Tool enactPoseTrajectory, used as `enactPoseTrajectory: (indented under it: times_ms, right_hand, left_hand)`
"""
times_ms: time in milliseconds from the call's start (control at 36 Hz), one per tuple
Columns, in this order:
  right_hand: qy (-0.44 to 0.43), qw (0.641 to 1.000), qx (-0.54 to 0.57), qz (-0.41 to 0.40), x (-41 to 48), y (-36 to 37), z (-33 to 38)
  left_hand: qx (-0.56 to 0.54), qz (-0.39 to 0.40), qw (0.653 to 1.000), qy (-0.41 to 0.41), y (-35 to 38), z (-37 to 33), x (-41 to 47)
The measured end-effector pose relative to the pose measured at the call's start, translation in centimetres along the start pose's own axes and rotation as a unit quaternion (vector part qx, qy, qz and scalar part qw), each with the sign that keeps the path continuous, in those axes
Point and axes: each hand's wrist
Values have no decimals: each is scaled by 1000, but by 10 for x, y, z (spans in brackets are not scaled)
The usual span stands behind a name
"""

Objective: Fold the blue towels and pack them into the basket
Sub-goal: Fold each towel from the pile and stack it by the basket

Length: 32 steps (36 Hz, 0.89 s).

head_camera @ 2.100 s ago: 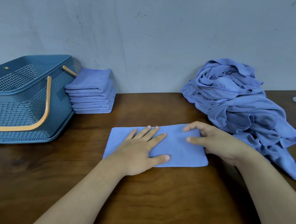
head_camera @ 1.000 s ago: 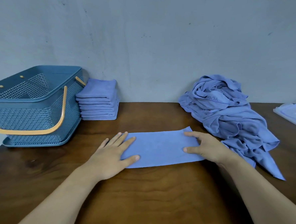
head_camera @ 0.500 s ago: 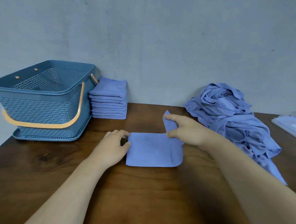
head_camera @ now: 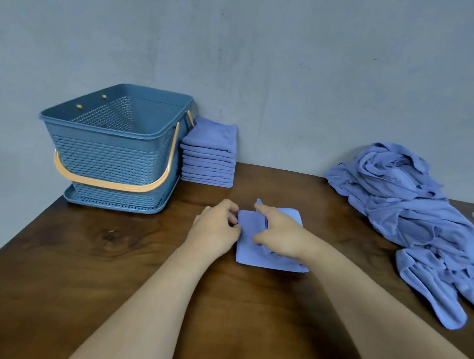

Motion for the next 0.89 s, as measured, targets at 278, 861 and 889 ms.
enactPoseTrajectory:
  times_ms: [278,861,889]
  right_hand:
    - [-5,1000,3,20,-4,1,12]
    - [-199,972,-94,-88,-2,-32,-69]
    - [-188,974,-87,-86,-4,-27,-70]
  left_hand:
    - [-13,7,1000,-22,0,-2,2]
    - [-16,-5,999,-27,-5,-7,-2]
    - [-16,-6,999,-28,-5,-7,-3]
Point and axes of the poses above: each hand's wrist, its own x-axis towards the middle knuckle, its own y-axis out of the palm, z = x × y, and after that the axes turned 4 degrees about -z, right-handed
